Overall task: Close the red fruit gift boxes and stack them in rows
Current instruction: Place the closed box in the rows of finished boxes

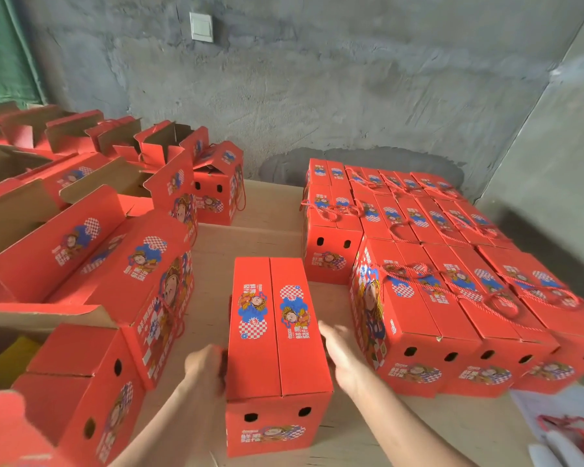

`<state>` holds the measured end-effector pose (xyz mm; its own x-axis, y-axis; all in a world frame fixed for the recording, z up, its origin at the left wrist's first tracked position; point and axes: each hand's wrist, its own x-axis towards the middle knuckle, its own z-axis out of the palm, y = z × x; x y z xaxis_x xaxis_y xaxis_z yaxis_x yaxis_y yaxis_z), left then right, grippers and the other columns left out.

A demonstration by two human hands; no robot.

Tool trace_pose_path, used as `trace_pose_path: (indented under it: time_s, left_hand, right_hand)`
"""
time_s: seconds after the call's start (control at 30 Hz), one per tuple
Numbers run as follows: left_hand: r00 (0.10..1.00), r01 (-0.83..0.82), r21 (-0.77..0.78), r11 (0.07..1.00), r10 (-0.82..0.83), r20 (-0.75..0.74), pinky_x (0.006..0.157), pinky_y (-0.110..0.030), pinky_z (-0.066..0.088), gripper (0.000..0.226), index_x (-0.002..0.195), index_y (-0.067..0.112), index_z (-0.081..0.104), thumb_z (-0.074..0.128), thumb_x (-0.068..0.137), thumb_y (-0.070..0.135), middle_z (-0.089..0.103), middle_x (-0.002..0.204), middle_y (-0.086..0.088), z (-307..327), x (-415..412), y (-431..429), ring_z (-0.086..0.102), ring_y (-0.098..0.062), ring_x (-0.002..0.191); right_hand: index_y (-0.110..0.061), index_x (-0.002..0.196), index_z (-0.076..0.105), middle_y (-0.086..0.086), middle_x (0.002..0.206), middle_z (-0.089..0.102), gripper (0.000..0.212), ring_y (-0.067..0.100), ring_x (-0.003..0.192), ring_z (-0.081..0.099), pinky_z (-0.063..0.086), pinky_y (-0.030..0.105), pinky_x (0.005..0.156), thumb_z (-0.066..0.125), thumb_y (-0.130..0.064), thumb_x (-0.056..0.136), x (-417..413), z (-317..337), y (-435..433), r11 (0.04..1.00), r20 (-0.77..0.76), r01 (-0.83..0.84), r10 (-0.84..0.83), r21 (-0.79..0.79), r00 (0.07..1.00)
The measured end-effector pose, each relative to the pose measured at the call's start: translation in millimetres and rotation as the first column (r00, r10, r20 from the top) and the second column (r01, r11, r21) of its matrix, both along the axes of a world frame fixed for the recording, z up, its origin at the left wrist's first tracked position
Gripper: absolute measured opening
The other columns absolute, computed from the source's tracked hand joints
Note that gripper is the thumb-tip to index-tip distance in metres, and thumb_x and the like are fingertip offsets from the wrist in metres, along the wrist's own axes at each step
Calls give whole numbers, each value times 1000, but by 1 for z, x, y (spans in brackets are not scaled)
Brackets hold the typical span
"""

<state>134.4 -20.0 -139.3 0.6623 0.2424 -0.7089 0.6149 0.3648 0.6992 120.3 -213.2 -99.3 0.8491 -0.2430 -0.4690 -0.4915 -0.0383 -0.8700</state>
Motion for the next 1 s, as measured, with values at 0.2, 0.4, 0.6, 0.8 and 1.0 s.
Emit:
trace_pose_path:
  time_s: [0.2, 0.4, 0.6, 0.8, 1.0]
  left_hand:
    - [984, -90, -249, 964, 124, 127, 30, -22, 44, 22, 75, -5, 46, 30, 86, -16, 48, 74, -18, 38, 33, 2, 55, -18, 33]
    - [909, -82, -507, 858, 273, 315, 39, -16, 47, 23, 79, -2, 44, 30, 89, -16, 45, 77, -15, 114, 34, -8, 53, -20, 60]
    - [488, 118, 450, 885, -447, 750, 64, -27, 55, 48, 112, 16, 55, 41, 78, -16, 70, 97, -7, 170, 21, -22, 69, -20, 81]
    - [571, -332, 781, 528, -547, 612, 79, -28, 47, 27, 105, 9, 68, 52, 86, -1, 70, 100, -6, 133, 19, 1, 64, -24, 93]
    - [677, 39, 875, 483, -657, 332, 84, -27, 44, 25, 111, 12, 67, 50, 92, 15, 67, 111, -4, 79, 2, -2, 60, -24, 106]
  right_hand:
    - [-6, 105, 59, 14, 110, 66, 14, 26, 103, 61, 42, 39, 97, 55, -14, 94, 25, 55, 15, 987, 312, 7, -58, 162, 948]
    - [-6, 90, 60, 8, 76, 72, 22, 19, 67, 68, 50, 25, 65, 40, -9, 99, 34, 114, 30, 926, 462, -374, 313, 44, 830]
    - [-1, 102, 61, 14, 94, 69, 24, 26, 88, 68, 52, 25, 70, 41, 6, 90, 35, 111, 58, 870, 335, -483, 427, 102, 840]
    - [-6, 75, 58, -3, 41, 40, 25, 11, 33, 44, 43, 28, 60, 42, -11, 94, 40, 125, 52, 894, 149, -326, 293, 307, 945]
    - [-17, 70, 51, -5, 55, 59, 26, 12, 64, 60, 36, 27, 65, 44, -15, 94, 43, 156, 57, 938, 193, -325, 299, 120, 934]
